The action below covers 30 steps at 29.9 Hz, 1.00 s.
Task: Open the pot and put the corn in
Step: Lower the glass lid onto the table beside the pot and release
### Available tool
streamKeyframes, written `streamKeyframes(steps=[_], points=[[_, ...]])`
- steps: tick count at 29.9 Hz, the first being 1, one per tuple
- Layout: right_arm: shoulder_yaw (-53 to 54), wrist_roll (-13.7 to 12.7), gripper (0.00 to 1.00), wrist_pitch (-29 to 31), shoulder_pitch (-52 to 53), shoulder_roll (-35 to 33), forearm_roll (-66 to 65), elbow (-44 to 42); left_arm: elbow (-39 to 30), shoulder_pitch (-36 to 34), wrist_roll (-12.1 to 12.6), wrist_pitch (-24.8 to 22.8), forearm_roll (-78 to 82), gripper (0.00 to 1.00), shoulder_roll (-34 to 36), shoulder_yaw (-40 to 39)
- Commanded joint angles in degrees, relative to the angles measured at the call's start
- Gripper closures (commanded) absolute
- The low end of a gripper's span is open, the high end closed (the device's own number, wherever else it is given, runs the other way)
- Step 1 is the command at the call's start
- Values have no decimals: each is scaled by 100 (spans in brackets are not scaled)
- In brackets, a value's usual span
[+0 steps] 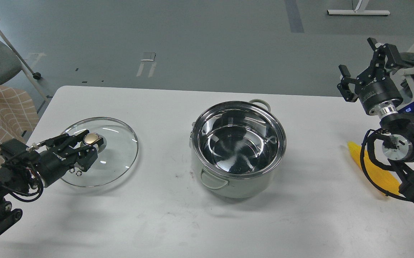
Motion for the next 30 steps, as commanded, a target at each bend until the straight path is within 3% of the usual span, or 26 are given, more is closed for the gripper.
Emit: streamKeyframes(steps=[1,30], points=[[0,0,0,1,-17,-8,0,-1,100,-18,-1,161,-10,75,-131,-3],[0,0,0,1,-70,-8,0,-1,477,201,-1,316,-327,74,-403,15]])
